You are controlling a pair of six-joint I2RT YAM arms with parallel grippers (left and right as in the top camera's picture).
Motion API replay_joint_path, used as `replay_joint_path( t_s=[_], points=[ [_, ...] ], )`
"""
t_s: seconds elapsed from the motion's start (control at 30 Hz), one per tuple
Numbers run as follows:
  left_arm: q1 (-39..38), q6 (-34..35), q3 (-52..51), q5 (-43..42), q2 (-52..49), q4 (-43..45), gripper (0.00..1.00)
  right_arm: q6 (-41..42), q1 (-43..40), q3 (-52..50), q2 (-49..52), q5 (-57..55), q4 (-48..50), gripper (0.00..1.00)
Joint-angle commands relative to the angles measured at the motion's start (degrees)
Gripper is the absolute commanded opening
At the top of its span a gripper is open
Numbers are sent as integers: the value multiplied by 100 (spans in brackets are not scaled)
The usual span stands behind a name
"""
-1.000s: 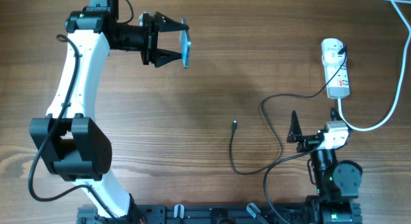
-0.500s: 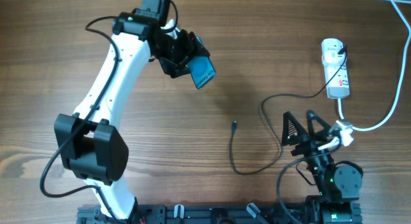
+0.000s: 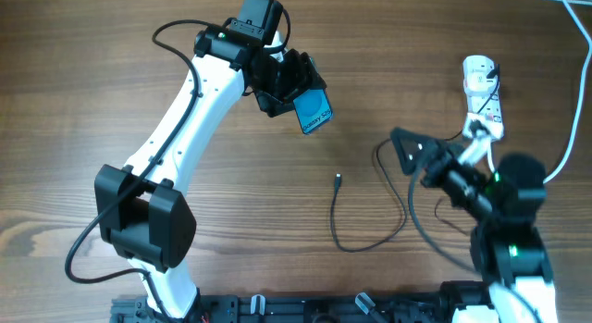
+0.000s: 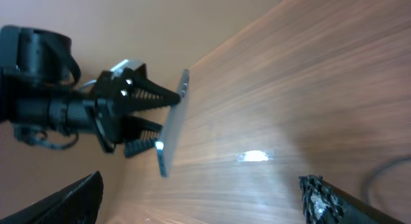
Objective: Plug charger to phone and switch on socket
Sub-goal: 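Swing the phone toward center and bring the right gripper to it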
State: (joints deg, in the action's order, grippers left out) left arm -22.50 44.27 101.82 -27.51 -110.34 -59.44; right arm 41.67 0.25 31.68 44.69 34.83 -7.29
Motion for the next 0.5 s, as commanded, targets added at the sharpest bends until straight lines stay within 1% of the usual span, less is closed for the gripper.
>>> replay_joint_path(
  t_s=[0.0, 0.03, 0.07, 0.1, 0.17, 0.27, 0.3, 0.33, 0.37, 0.4, 0.47],
  points=[
    [11, 586, 50, -138, 212, 37, 71, 658, 63, 175, 962, 1773, 968, 100],
    [11, 756, 50, -138, 212, 35, 71, 501, 142, 177, 1257, 2400, 1624, 100],
    [11, 883, 50, -138, 212, 35, 71, 662, 251, 184, 1462, 2601, 1978, 100],
    [11, 1021, 50, -138, 212, 37, 71, 800, 387, 227, 1624, 2542, 2024, 99],
    [11, 1270, 50, -160, 212, 33, 71, 662, 769, 398, 1849, 2081, 1805, 99],
    [11, 1572, 50, -289, 212, 57, 71, 101, 1375, 944, 1884, 483, 299, 99],
    [11, 1670, 50, -341, 212, 76, 71, -136, 1622, 1290, 1886, -400, -514, 99],
    [11, 1773, 50, -396, 212, 111, 71, -273, 1840, 1589, 1886, -1187, -1078, 99],
    [11, 1812, 50, -428, 212, 133, 71, -297, 2013, 1810, 1886, -1738, -1392, 99],
    [11, 1884, 50, -468, 212, 155, 71, -308, 2173, 1943, 1886, -2098, -1486, 99],
    [-7, 2039, 50, -684, 212, 190, 71, -243, 2363, 1985, 1886, -2363, -1403, 99]
  ],
)
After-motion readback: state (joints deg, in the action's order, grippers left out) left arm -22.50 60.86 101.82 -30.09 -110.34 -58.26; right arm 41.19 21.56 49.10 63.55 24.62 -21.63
